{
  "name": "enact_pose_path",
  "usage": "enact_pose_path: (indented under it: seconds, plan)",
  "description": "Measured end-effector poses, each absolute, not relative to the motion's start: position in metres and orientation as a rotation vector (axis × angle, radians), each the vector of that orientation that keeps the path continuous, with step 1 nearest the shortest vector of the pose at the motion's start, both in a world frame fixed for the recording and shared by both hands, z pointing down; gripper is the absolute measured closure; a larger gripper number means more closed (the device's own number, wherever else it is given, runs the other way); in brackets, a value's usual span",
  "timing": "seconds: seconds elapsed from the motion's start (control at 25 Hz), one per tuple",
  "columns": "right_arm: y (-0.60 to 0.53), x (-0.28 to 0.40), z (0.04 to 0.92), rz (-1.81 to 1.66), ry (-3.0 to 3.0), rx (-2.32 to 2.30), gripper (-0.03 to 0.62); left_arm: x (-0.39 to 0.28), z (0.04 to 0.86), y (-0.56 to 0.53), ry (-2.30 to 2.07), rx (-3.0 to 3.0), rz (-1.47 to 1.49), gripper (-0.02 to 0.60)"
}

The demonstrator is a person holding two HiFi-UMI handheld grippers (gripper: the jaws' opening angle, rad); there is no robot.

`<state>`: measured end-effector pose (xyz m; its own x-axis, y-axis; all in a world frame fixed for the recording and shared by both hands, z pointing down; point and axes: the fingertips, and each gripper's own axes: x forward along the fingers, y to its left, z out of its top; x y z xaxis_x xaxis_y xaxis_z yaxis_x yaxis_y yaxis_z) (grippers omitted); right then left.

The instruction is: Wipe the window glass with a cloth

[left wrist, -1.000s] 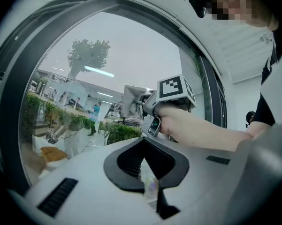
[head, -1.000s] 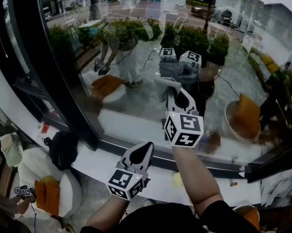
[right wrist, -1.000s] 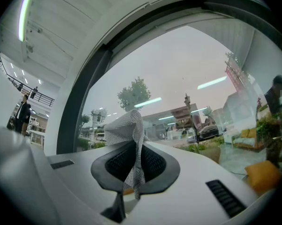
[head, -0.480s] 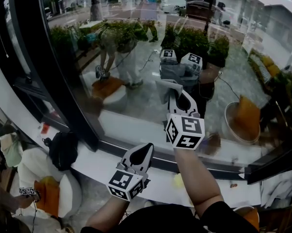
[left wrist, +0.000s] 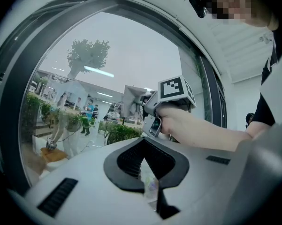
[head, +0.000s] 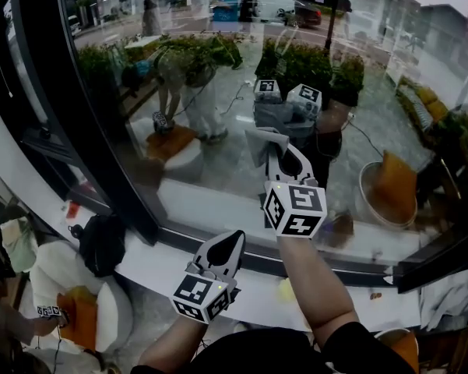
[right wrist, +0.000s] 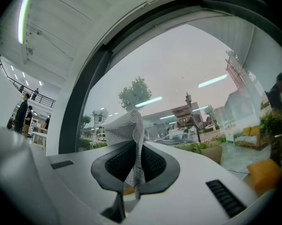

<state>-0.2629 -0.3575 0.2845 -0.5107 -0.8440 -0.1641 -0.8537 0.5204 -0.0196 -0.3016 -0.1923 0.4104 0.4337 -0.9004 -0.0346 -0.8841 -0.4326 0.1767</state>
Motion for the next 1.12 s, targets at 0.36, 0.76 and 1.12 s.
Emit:
enact_pose_path:
  seconds: [0.36, 0.76, 1.12]
  plan:
    - [-0.338, -0.264, 0.266, 0.172, 2.613, -1.413, 0.553, -0.293, 0.404, -0.195, -1.563, 2.564, -0.194, 0.574]
    - [-0.339, -0.217, 0.214, 0.309, 2.519, -1.497, 0.553, -0.255, 0.390, -0.202, -1.468, 2.651, -0.209, 0.574]
    - [-0.350, -0.199, 0.206, 0.495, 2.499, -1.650, 0.553, -0.235, 0.391, -0.207, -1.412, 2.685, -0.193, 0.574]
